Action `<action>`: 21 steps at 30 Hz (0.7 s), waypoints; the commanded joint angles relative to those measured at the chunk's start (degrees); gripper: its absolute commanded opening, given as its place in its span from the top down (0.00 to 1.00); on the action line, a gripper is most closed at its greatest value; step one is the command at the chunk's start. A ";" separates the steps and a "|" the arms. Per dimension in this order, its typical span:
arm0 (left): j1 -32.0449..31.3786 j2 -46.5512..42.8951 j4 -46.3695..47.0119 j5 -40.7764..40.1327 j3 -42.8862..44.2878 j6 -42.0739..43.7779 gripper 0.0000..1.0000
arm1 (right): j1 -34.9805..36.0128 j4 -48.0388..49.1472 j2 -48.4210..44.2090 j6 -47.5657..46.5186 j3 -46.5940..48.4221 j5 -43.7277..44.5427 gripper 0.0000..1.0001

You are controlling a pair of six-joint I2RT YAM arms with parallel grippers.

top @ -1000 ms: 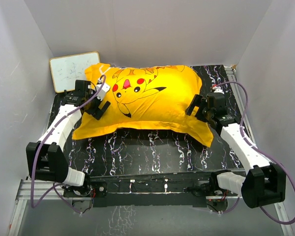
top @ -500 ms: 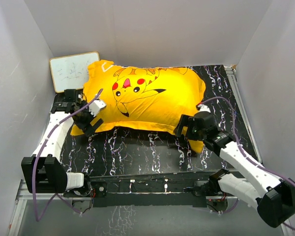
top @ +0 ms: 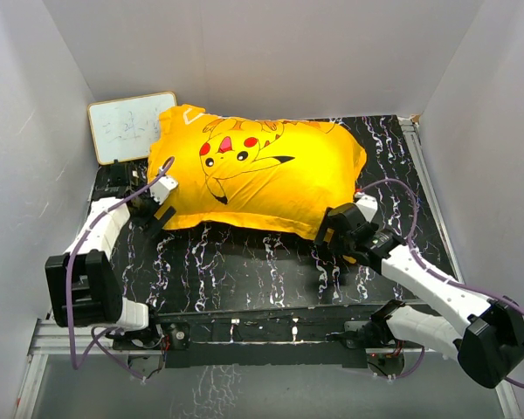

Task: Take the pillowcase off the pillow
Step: Turn over the pillow at the center of the board.

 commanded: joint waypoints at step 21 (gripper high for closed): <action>0.00 -2.59 5.32 12.19 4.23 -11.29 1.00 | -1.90 13.88 -1.82 -10.88 3.90 2.72 0.92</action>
